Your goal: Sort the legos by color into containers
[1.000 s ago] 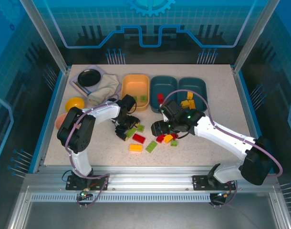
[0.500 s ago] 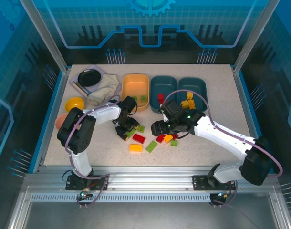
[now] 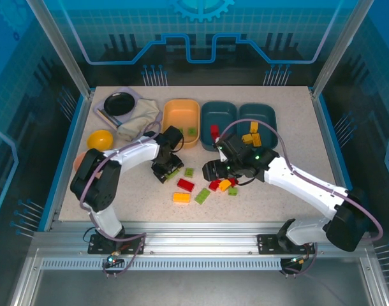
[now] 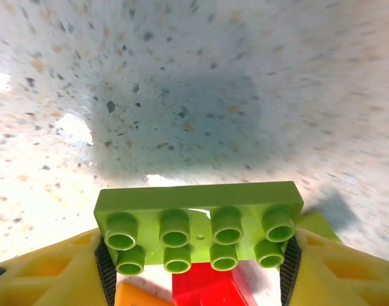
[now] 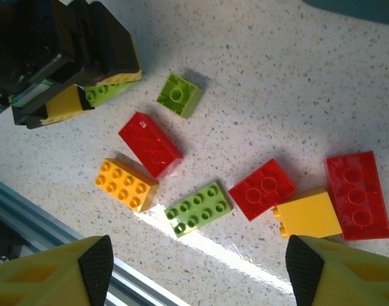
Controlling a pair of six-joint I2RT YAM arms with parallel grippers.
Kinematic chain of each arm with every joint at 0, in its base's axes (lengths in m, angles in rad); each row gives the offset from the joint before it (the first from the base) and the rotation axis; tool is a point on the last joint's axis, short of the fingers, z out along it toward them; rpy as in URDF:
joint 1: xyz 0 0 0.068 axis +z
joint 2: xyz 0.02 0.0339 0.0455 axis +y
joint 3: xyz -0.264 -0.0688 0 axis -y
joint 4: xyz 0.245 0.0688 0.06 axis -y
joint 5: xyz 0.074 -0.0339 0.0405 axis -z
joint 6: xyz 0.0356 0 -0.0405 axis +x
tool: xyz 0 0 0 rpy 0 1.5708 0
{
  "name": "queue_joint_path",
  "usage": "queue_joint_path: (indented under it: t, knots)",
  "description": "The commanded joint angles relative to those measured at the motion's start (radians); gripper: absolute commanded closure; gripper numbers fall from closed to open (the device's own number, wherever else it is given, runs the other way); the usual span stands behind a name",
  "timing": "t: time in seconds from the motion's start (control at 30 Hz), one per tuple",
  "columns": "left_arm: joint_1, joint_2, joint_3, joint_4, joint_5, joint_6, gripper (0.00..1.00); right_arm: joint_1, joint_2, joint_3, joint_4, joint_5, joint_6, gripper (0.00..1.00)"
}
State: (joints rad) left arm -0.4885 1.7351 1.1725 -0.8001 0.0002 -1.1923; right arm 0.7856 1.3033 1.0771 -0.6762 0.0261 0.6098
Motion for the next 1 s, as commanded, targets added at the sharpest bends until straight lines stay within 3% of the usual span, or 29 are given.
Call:
queue_joint_path:
  t: [0.0,0.2,0.6,0.8,0.97]
  knots:
    - [0.019,-0.072,0.123,-0.092,-0.072,0.089,0.4,0.011,-0.046,0.029,0.083,-0.003,0.017,0.25]
    - [0.091,0.042,0.366,-0.135,-0.078,0.188,0.4,-0.032,-0.008,0.102,0.157,-0.017,0.053,0.24]
    - [0.168,0.505,0.926,-0.148,-0.05,0.324,0.39,-0.171,0.129,0.203,0.217,-0.117,0.149,0.23]
    - [0.183,0.704,1.138,-0.201,-0.056,0.367,0.38,-0.222,0.151,0.21,0.235,-0.141,0.187,0.23]
    - [0.186,0.782,1.201,-0.225,-0.071,0.384,0.34,-0.241,0.155,0.21,0.218,-0.148,0.181,0.23]
